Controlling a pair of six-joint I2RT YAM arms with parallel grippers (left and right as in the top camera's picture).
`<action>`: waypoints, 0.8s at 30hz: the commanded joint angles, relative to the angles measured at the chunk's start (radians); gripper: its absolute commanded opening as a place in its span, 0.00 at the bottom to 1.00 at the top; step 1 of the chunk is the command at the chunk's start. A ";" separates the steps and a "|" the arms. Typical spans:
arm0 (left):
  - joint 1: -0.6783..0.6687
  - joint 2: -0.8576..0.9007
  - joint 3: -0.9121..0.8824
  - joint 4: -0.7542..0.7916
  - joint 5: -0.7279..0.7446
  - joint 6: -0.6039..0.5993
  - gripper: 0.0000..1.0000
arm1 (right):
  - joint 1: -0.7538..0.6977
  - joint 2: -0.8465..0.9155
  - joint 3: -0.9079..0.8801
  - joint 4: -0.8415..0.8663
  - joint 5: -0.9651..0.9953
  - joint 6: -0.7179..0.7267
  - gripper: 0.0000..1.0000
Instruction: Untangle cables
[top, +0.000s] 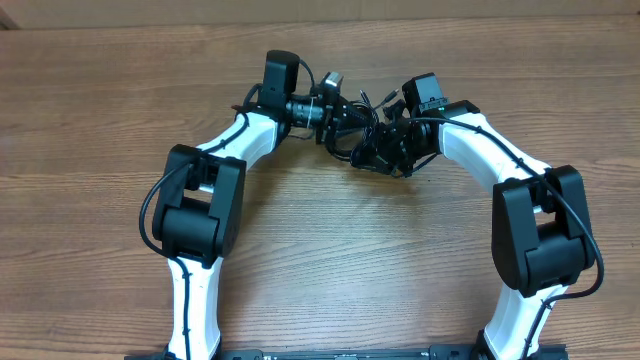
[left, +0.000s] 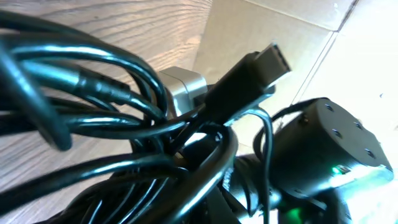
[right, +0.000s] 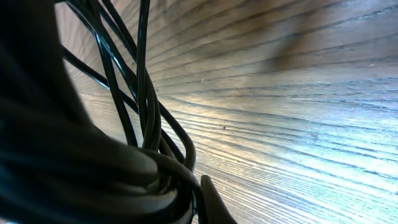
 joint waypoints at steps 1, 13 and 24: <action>0.060 -0.064 0.073 0.091 0.044 -0.012 0.04 | 0.054 0.062 -0.085 -0.072 -0.006 -0.005 0.04; 0.111 -0.064 0.073 0.105 0.089 -0.064 0.04 | 0.054 0.062 -0.085 -0.066 0.021 -0.008 0.04; 0.152 -0.064 0.073 0.225 0.123 -0.180 0.04 | 0.054 0.062 -0.085 -0.066 0.031 -0.031 0.04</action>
